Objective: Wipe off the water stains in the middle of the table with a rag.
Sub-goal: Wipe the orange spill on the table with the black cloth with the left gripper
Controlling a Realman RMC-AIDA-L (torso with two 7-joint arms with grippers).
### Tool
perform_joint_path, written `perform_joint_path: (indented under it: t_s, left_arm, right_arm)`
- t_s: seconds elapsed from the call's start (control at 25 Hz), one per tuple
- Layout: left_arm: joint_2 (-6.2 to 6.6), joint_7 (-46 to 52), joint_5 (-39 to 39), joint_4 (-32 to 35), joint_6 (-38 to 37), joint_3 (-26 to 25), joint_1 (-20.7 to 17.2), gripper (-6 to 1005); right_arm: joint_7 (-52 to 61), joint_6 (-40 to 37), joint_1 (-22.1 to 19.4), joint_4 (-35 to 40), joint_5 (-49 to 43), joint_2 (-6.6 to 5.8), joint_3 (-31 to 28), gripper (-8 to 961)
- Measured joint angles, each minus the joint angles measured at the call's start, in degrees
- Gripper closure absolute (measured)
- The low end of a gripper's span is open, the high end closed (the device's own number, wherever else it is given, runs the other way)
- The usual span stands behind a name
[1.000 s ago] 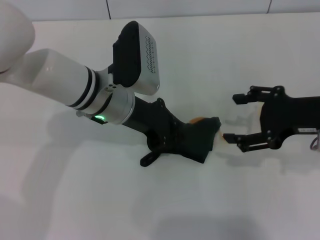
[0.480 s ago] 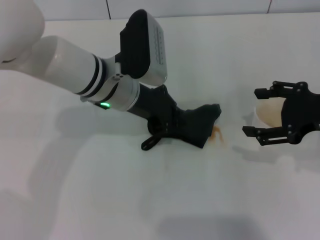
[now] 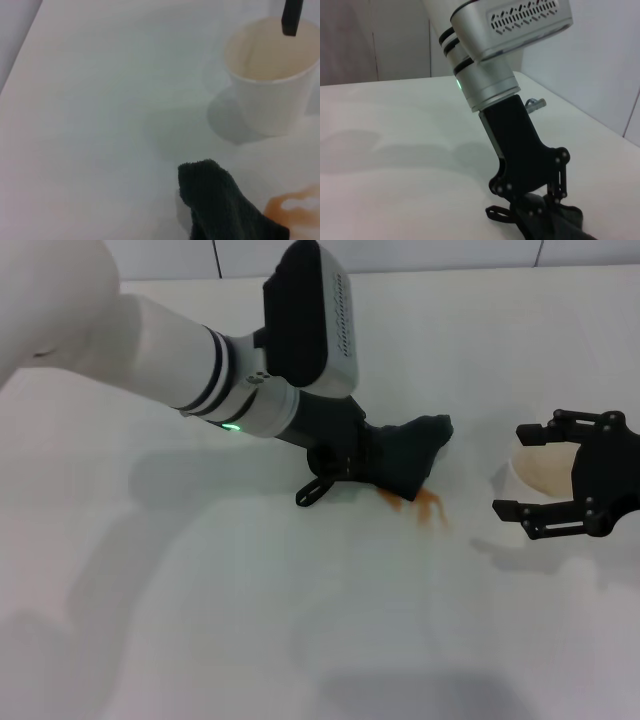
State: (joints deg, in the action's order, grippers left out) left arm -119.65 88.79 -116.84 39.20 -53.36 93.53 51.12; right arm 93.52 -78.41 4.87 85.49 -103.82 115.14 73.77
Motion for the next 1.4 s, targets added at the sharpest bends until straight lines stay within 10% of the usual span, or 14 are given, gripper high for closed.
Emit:
perform_joint_path:
  t_s: [0.32, 1.4]
  left_arm:
    - [-0.23, 0.2, 4.9, 0.0, 4.5, 7.2, -0.5, 913]
    - [-0.14, -2.4, 11.9, -0.9, -1.4, 8.3, -3.7, 907]
  right_arm:
    - [-0.1, 0.0, -0.2, 0.1, 0.3, 0.00, 0.0, 85]
    - [0.2, 0.1, 0.2, 1.4, 0.5, 0.00, 0.4, 85]
